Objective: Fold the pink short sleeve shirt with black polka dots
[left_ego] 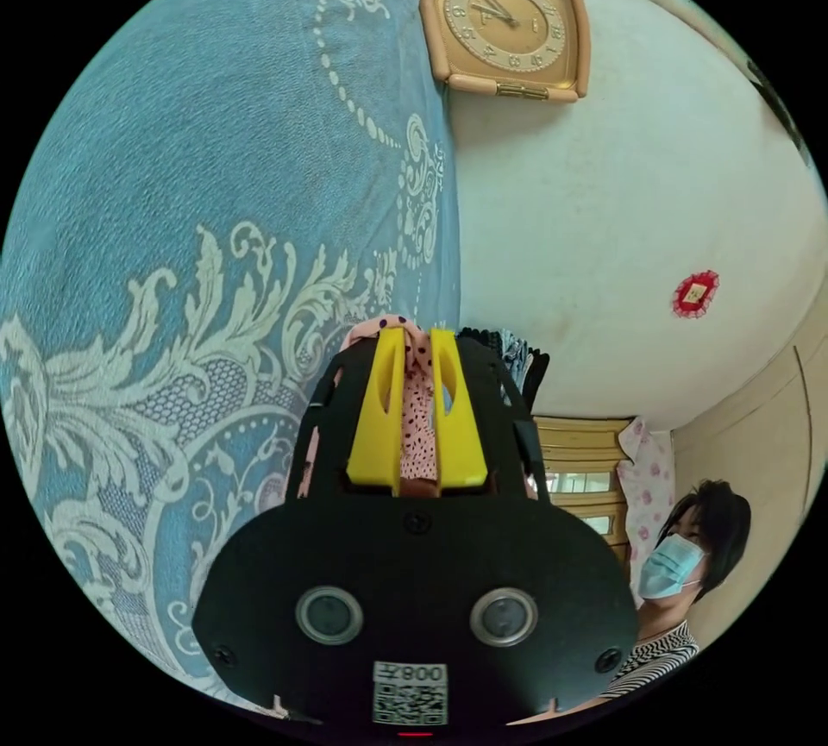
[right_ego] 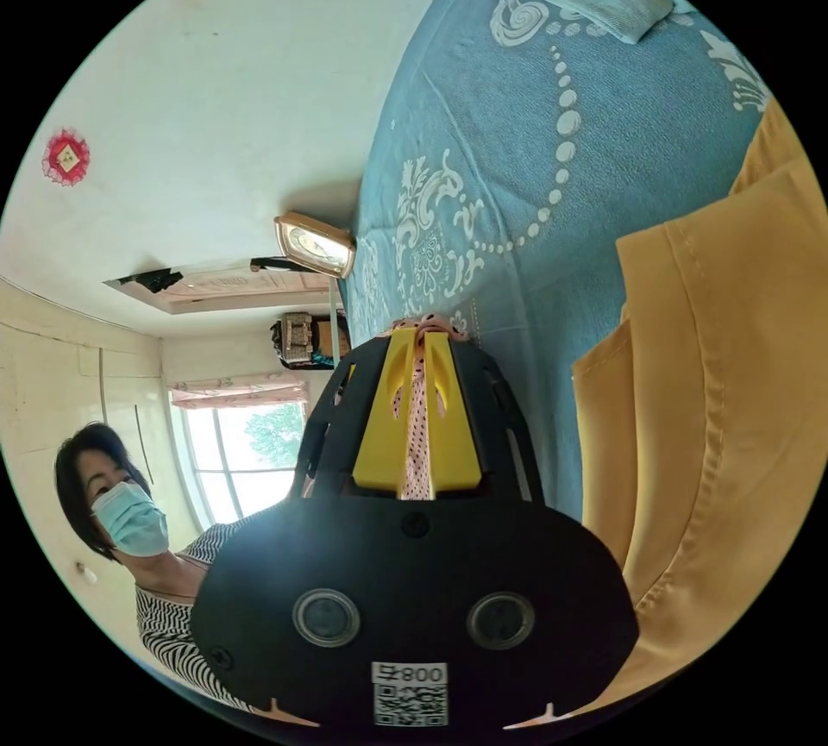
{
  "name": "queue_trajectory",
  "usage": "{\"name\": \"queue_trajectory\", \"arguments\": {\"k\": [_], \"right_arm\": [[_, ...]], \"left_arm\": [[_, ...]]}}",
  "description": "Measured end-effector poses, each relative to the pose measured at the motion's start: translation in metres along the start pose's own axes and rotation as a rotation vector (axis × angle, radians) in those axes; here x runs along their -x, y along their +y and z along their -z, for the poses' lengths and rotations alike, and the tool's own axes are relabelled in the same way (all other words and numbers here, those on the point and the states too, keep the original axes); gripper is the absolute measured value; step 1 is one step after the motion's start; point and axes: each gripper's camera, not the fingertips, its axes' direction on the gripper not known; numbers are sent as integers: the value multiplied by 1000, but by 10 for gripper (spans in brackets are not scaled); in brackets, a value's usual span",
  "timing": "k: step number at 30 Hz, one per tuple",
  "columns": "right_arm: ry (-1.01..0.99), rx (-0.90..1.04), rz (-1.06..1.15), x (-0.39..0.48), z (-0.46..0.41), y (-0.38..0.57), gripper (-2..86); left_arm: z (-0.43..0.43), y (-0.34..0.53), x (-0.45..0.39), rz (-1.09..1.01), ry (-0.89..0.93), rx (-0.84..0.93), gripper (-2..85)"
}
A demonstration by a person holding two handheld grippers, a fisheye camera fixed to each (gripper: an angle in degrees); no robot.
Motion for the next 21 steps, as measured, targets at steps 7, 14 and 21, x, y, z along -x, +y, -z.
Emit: {"name": "queue_trajectory", "arguments": {"k": [7,14,21], "right_arm": [[-20,-7,-8,27,-5,-14,21],[-9,-41,72,74,-5,-3,23],[331,144,374,180,-76,-2,9]], "left_arm": [[-16,-7,-14,14,77,-80,47],[-66,7,-78,-199,-62,97,47],[-183,22,-157,-521,-365,464,39]]}}
